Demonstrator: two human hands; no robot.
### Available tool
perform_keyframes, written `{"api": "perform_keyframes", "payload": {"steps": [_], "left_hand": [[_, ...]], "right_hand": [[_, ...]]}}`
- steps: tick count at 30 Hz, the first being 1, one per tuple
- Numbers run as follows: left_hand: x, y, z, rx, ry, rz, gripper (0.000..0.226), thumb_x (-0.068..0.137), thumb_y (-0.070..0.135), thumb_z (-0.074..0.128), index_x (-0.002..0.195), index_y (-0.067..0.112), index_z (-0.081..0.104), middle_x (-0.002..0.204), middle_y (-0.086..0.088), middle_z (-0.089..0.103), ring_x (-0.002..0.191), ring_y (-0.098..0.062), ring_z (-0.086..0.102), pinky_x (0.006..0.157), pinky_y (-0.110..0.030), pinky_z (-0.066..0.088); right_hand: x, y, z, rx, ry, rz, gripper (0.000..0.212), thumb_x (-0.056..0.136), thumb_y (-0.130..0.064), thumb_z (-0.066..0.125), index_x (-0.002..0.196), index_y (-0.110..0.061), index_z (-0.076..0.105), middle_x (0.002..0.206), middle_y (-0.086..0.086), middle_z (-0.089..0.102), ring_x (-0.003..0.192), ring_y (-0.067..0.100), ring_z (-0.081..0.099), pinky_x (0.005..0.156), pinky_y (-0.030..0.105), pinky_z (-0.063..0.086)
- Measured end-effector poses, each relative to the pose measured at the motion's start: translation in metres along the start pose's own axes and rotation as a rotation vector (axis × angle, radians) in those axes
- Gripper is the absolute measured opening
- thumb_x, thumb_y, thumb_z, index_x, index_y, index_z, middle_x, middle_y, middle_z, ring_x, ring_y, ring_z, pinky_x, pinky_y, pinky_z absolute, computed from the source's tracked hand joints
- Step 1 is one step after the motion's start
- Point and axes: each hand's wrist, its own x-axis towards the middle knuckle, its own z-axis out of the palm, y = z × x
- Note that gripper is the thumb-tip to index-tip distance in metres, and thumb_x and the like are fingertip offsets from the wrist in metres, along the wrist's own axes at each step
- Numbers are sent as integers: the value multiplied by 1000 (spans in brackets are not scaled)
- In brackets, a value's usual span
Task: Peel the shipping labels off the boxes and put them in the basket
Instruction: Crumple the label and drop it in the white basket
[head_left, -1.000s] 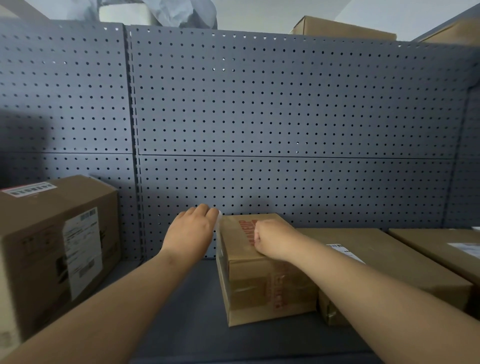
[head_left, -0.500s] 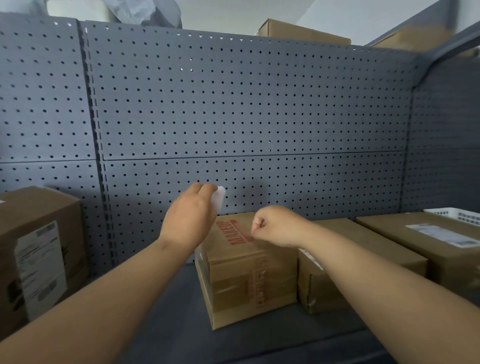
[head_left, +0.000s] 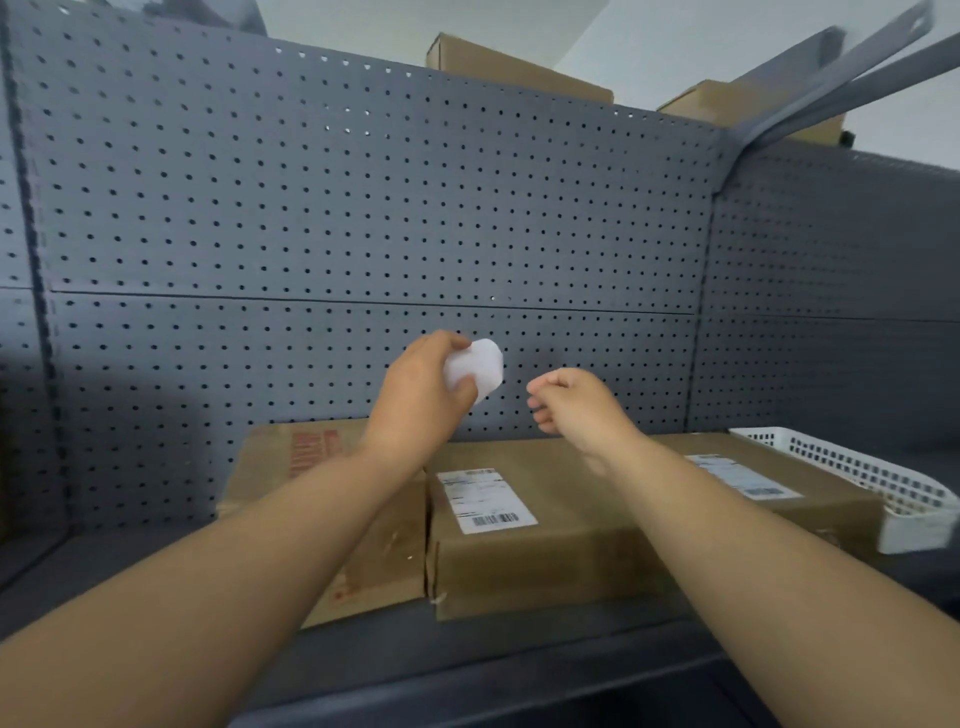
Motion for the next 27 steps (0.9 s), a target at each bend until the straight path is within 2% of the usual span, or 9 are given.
{"api": "perform_keyframes", "payload": {"steps": [4,7,9,11,13,15,20,26,27], "left_hand": [[-2,48,55,-82,-33,-57,37,91,15,55,127,14,51,130,-2,54,115,-17,50,82,-17,34],[-8,83,90,-114,-48,-86,36,90,16,55,126,15,52,129,-1,55,114,-16,50,82,-19,35],[-12,104,110,-117,-47,-87,36,90,17,55,125,14,52,128,-1,56,111,-15,50,80,-19,35],[-16,120,127,-128,-39,-104,36,90,17,55,126,14,51,126,-1,56,109,-15,51,78,-18,34],[-20,134,144,-157,-37,-142,40,89,18,56,128,14,46,124,-2,55,105,-17,52,76,-20,36],[-23,146,159,-210,-51,-194,43,89,19,57,128,13,41,120,-2,53,98,-18,52,71,-23,38],[-21,167,189,-311,-92,-247,29,89,19,55,117,12,49,104,4,51,74,-6,52,51,-10,41],[-13,179,221,-551,-151,-400,15,86,24,59,100,19,54,101,-1,62,82,-16,60,73,-34,50],[-10,181,225,-575,-169,-415,16,87,25,59,100,18,55,101,-3,63,84,-18,61,76,-36,50]], "right_hand": [[8,23,-51,178,-4,62,20,98,-14,43,104,-8,61,106,10,60,93,21,57,94,36,50],[4,39,-90,195,-20,87,33,97,-10,43,121,6,58,119,29,61,110,46,56,103,48,46],[3,52,-115,176,-26,61,30,97,-10,43,118,3,60,115,21,65,106,37,60,92,39,52],[4,66,-136,173,-30,30,20,97,-10,43,104,-12,61,102,5,66,95,18,60,79,24,50],[4,78,-156,156,-30,12,25,96,-7,41,93,-20,61,93,-2,65,85,10,60,76,20,48],[1,87,-172,103,-32,-10,28,96,-6,42,89,-23,63,94,-2,67,85,8,62,81,23,50],[3,105,-198,55,-2,-32,15,91,-13,56,97,-25,64,102,-2,70,103,16,65,96,37,51],[12,119,-225,111,106,104,28,89,-16,60,117,-12,63,107,7,70,106,29,65,96,40,52],[15,120,-231,127,96,119,22,90,-15,60,111,-13,64,109,13,70,107,32,65,92,37,53]]}}
